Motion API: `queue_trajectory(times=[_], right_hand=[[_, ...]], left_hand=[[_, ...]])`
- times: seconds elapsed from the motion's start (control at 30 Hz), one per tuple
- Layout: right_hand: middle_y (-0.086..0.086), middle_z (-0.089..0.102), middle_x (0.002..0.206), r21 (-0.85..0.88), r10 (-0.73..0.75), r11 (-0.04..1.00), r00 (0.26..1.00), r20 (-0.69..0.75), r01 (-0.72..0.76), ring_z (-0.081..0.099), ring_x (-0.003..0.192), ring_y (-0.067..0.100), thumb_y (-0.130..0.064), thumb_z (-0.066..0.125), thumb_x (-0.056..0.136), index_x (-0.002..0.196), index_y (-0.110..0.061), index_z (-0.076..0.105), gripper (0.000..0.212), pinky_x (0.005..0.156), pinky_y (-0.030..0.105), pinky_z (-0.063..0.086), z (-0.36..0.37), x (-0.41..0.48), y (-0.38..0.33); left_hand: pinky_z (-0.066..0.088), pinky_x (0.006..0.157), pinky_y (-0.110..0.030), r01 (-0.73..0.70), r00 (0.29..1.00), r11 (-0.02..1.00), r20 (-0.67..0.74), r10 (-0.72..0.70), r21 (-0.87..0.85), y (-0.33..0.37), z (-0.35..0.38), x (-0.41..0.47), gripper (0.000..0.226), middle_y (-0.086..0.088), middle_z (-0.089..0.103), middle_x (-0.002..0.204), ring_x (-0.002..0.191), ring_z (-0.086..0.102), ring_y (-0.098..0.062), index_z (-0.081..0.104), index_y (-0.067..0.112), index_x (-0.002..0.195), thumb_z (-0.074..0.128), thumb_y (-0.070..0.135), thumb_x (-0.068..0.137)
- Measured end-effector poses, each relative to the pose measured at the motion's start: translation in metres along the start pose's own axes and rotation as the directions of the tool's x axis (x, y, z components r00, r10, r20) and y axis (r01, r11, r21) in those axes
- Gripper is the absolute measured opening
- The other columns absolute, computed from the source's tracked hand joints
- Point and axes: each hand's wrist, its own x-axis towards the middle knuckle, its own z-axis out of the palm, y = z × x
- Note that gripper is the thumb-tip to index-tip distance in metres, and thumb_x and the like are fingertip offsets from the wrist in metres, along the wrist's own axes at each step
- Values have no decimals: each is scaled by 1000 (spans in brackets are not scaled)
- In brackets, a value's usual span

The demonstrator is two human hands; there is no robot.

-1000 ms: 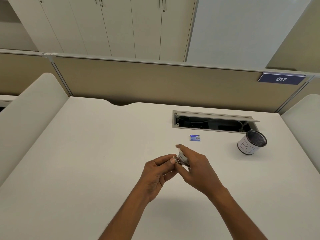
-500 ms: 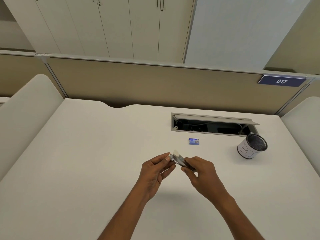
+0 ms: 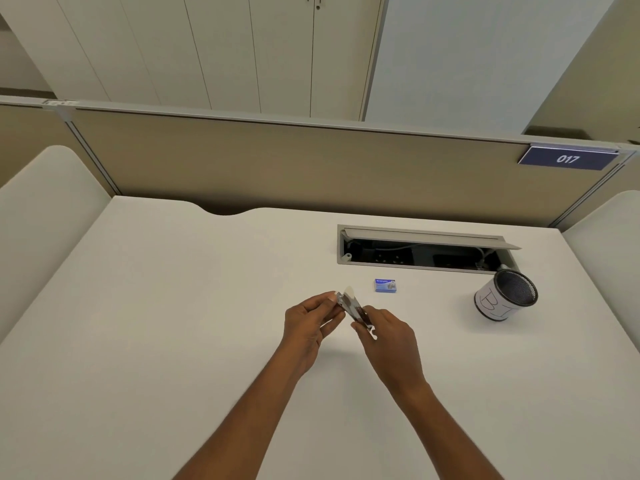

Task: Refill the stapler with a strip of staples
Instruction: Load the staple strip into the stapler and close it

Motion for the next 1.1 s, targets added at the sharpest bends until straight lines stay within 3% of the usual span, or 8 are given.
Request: queue_trajectory(times=[0.1, 0.2, 0.43, 0.57, 0.73, 0.93, 1.03, 1.1], right_hand=[[-3, 72, 76, -43, 23, 999, 1000, -17, -24, 64, 62, 17, -24, 72, 91, 99, -14, 70, 13, 57, 18, 38, 14, 8, 5], [-2, 69, 70, -13, 111, 994, 994, 7, -111, 54, 55, 17, -23, 66, 94, 90, -14, 66, 10, 57, 20, 34, 28, 16, 13], [-8, 44, 49, 128, 409, 898, 905, 114, -421, 38, 45, 12, -21, 56, 89, 59, -24, 40, 34, 50, 26, 30, 51, 34, 22], [-4, 55, 57, -30, 477, 879, 872, 109, -476, 46, 50, 14, -36, 51, 91, 65, -21, 54, 30, 45, 24, 27, 61, 44, 22], [6, 70, 74, -66, 528, 849, 841, 114, -524, 63, 66, 24, -37, 51, 94, 78, -13, 67, 33, 57, 30, 45, 73, 51, 24], [4, 61, 96, -141, 540, 839, 836, 95, -526, 63, 83, 26, -35, 50, 96, 86, -12, 69, 32, 80, 39, 46, 79, 63, 24], [5, 60, 98, -121, 564, 824, 820, 99, -553, 59, 80, 25, -28, 50, 95, 87, -11, 71, 28, 80, 39, 45, 82, 66, 24], [6, 61, 94, -99, 572, 820, 814, 106, -563, 56, 75, 24, -24, 51, 94, 85, -11, 70, 25, 78, 39, 47, 83, 66, 24]], left_hand=[[65, 85, -34, -2, 1000, 1000, -26, 3, 26, -4, 5, 15, 17, -19, 80, 108, 102, 78, -32, 78, -1, 108, 75, 5, 92], [65, 82, -31, 9, 998, 998, -67, -5, 62, -10, 11, 32, 10, -17, 80, 109, 100, 78, -30, 80, 3, 101, 76, 4, 92], [57, 100, -38, 91, 992, 963, -106, -65, 255, -19, 20, 62, 24, -11, 77, 115, 114, 71, -27, 79, 14, 101, 65, -5, 94], [56, 103, -41, 138, 990, 902, -91, -110, 410, -24, 23, 77, 33, -4, 75, 115, 119, 67, -27, 73, 16, 125, 63, 2, 98], [56, 97, -39, 151, 988, 803, -94, -118, 577, -30, 24, 89, 42, 5, 74, 116, 114, 66, -20, 68, 25, 134, 63, 7, 96], [57, 88, -35, 115, 993, 755, -84, -79, 646, -33, 28, 97, 44, 13, 74, 107, 110, 66, -17, 72, 29, 128, 65, 7, 90], [56, 93, -37, 91, 996, 724, -62, -67, 684, -33, 29, 99, 44, 24, 73, 87, 99, 66, -13, 80, 50, 86, 66, 8, 86], [54, 98, -38, 70, 997, 703, -44, -55, 708, -36, 29, 101, 40, 20, 76, 92, 104, 67, -15, 80, 46, 82, 65, 8, 85]])
